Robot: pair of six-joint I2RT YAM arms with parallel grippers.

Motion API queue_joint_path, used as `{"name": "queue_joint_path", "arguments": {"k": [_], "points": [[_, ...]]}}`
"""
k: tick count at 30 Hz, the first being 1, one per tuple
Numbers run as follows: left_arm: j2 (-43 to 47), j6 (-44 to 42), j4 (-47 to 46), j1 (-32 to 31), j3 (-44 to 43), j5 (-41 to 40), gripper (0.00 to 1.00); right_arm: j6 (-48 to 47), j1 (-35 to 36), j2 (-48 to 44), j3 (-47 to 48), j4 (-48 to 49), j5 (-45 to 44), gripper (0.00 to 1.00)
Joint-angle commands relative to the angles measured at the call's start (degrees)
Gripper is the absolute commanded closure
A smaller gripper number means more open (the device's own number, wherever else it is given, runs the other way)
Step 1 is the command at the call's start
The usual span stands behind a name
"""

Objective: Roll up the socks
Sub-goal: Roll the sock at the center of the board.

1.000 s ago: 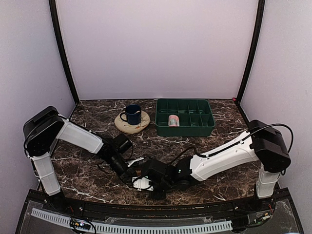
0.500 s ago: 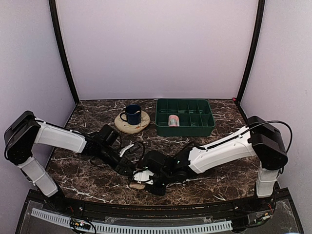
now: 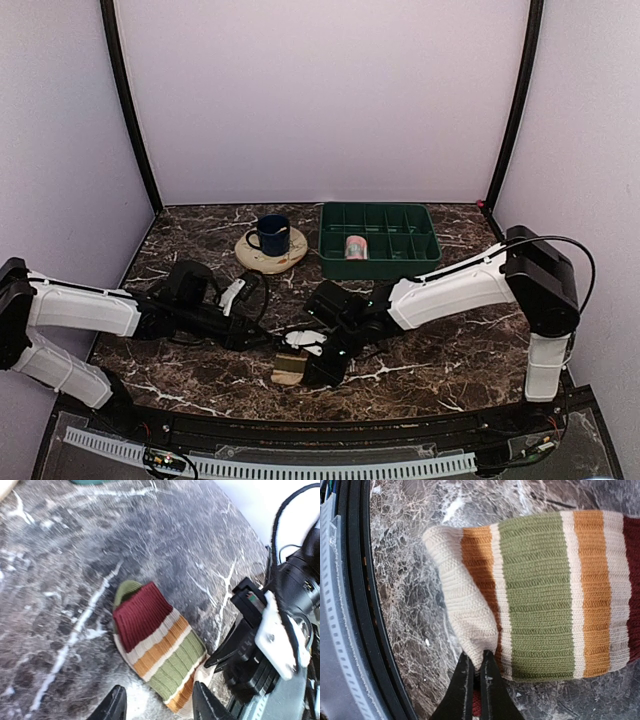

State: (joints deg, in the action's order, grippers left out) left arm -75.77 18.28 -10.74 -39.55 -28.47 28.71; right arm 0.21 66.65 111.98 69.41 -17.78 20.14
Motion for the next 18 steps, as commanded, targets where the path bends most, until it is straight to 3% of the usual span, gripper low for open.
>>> {"name": "queue_joint_path", "arguments": {"k": [1,10,18], "points": [[4.41,0.09,-7.95,-1.44,3.82,-6.01,0.52,3.78,-2.68,2.01,1.26,-1.64,9.51,1.00],[6.48,-8.14,-11.49,-12.98,5.46,-15.78,0.52,4.86,-6.62,5.24,4.14,-5.00,19.15,1.00],[5.97,-14.41,-10.58,-18.70,4.94,-20.54,0.52,4.22,-7.98,8.24,8.68,-10.01,22.92,1.00]]}}
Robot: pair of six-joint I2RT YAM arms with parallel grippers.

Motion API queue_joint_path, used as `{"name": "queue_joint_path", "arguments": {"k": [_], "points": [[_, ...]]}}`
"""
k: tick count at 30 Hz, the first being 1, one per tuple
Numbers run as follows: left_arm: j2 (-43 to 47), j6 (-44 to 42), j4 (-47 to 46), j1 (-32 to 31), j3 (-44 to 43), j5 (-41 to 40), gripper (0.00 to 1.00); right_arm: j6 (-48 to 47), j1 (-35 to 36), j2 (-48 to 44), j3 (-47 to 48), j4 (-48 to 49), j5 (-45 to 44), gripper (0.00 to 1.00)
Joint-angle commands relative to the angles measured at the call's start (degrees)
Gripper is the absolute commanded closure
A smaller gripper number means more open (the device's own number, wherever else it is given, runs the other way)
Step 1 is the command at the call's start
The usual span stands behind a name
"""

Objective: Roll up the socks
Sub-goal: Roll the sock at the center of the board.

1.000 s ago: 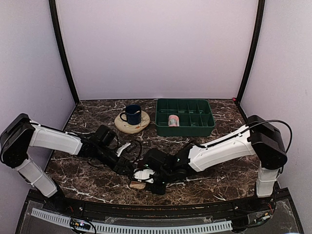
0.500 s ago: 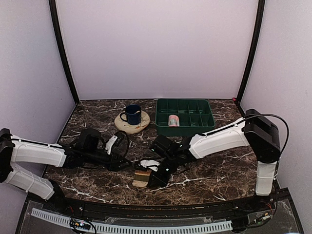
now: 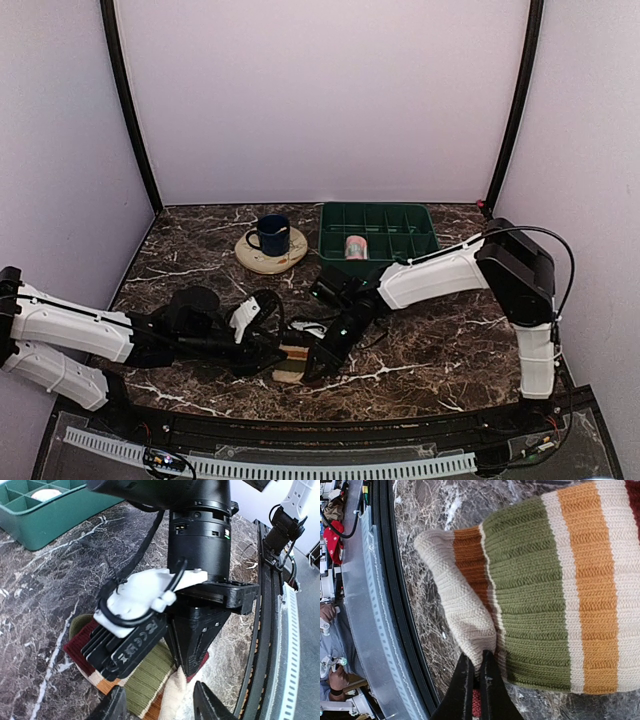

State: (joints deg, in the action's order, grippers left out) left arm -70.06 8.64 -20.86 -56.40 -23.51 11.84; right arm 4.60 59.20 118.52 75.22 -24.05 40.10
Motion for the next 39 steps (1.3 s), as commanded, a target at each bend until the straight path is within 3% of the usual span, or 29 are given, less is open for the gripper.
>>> {"name": "queue_joint_path", "arguments": {"k": [1,16,26,39], "points": [[0.01,-5.61,0.03,-2.50,-0.31,-4.07,0.52,-0.20,-0.69,2.06,3.47,-4.33,3.12,1.00],[-6.15,-15.01,2.49,-11.44,-2.96,-12.35,0.57,-0.61,-1.63,4.54,8.48,-9.26,3.82,1.00],[-10.92,-18.75,3.18,-12.68,-4.86,-14.39,0.58,-1.60,-1.81,5.06,8.63,-10.82,4.43,1.00],[-15.65,-20.44,5.66,-12.84,-7.18,-16.79,0.66,-2.72,-2.07,5.73,9.54,-12.34,5.50,1.00]]}}
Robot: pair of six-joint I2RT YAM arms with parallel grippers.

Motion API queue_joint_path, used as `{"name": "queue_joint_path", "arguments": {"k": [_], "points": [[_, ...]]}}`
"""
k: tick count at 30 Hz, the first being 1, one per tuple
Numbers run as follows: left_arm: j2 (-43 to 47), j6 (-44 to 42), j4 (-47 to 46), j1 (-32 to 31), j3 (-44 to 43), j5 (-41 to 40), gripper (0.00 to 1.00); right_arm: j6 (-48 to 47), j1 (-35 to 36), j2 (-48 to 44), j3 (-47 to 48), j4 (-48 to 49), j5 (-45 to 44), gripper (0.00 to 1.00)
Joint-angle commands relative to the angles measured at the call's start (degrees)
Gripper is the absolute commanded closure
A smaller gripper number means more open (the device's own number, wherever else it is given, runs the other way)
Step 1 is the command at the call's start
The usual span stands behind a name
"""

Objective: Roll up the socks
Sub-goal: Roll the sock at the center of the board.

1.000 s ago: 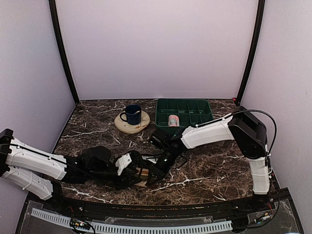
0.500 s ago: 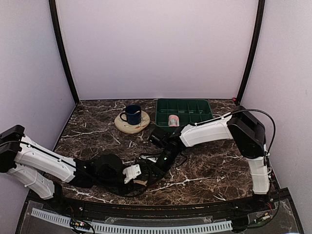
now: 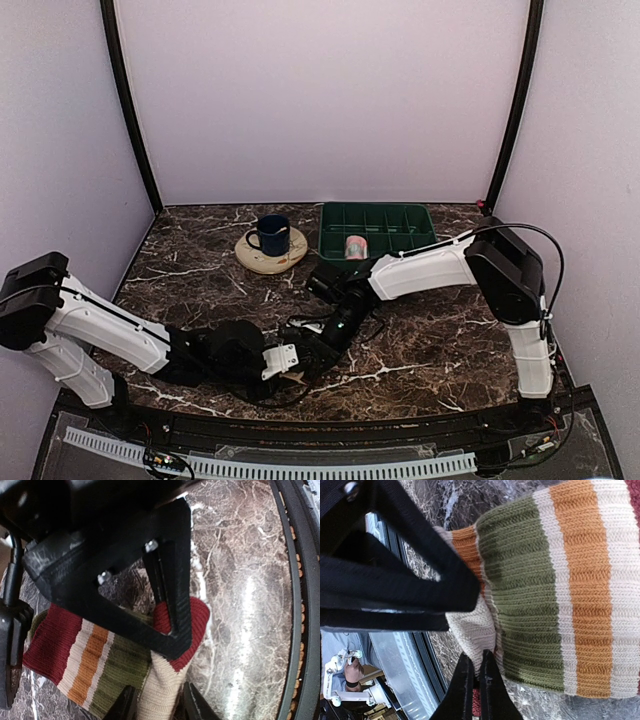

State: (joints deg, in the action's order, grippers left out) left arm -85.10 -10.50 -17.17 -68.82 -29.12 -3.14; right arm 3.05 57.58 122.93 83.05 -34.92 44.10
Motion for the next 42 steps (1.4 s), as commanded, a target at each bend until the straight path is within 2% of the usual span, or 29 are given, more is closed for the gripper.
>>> {"name": "queue_joint_path", "arguments": {"k": [1,7,11,18,20,26,30,42], "points": [[-0.79,-1.31,2.24,-0.44,-1.75,-1.86,0.66,-1.20,-0.41,1.34,1.84,-1.61,1.57,1.00],[-1.94,-1.23,3.99,-0.52,-2.67,-2.14,0.74,-1.27,-0.44,1.69,2.38,-2.13,1.60,1.00],[-2.05,-0.79,4.94,-0.53,-2.89,-1.54,0.89,-1.13,-0.45,1.78,2.47,-2.09,1.54,1.00],[-2.91,0.44,7.75,-0.53,-3.88,0.07,0.97,-0.76,-0.45,1.87,2.56,-1.85,1.54,1.00],[-3.09,0.87,8.36,-0.53,-4.23,1.00,1.00,-0.70,-0.45,1.84,2.43,-1.90,1.30,0.95],[-3.71,1.84,11.69,-0.53,-6.19,3.30,1.00,0.70,-0.82,-0.20,-0.10,1.12,0.18,0.82],[-3.79,2.83,13.91,-0.36,-7.25,4.70,1.00,2.78,-1.60,-2.90,-3.77,5.62,0.58,0.69],[-2.36,6.91,15.48,3.41,-7.59,11.92,1.00,11.31,-5.61,-12.08,-17.43,21.36,-0.55,0.68]]}}
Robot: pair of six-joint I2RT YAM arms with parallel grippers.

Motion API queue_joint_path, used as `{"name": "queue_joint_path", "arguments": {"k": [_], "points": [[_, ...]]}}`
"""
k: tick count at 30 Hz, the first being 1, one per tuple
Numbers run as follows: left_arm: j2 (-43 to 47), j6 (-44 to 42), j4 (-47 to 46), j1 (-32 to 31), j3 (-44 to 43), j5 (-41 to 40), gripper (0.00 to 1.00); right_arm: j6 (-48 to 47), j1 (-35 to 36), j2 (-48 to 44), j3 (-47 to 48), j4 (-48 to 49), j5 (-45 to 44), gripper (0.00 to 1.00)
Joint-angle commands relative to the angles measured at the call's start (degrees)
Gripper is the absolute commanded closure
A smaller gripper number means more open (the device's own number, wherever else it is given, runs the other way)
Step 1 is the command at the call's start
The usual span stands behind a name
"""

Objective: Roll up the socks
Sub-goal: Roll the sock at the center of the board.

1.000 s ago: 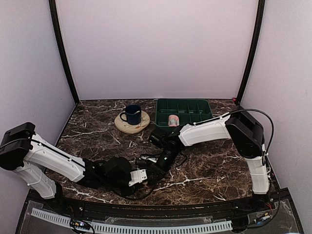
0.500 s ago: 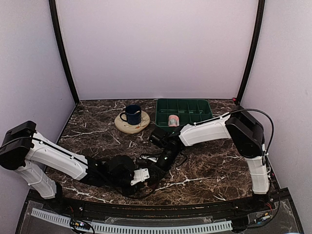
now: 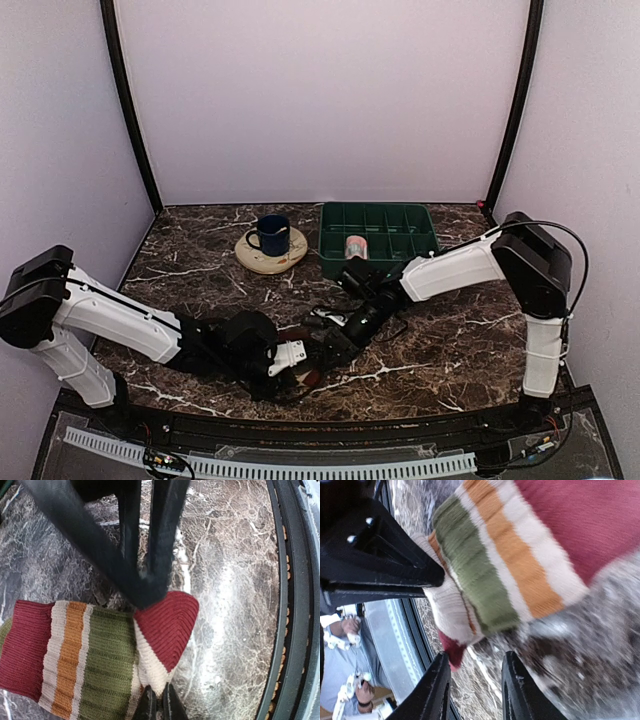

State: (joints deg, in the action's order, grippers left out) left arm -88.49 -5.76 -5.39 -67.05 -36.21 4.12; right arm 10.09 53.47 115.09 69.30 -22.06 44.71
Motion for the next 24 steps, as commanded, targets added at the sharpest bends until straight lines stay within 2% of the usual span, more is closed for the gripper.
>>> {"name": "queue_joint_path", "arguments": {"k": [1,6,10,18,24], "points": [[1.04,2.45,3.90,2.30,-0.66,5.73,1.00,4.92,-1.72,-5.09,-5.33,9.90,-1.59,0.68],[0.18,3.40,6.29,6.28,-2.21,11.81,1.00,5.55,-1.88,-8.80,-9.58,14.63,-3.79,0.68],[-1.42,3.99,8.42,10.13,-3.54,17.97,1.00,5.23,-1.16,-12.42,-12.74,18.03,-11.43,0.69],[-10.41,2.07,16.07,15.15,-9.74,30.47,1.00,-2.31,7.34,-16.87,-14.62,17.97,-29.91,0.70],[-13.54,1.75,18.17,18.30,-11.62,37.56,1.00,-5.72,12.96,-20.66,-18.61,21.78,-40.88,0.70]]}}
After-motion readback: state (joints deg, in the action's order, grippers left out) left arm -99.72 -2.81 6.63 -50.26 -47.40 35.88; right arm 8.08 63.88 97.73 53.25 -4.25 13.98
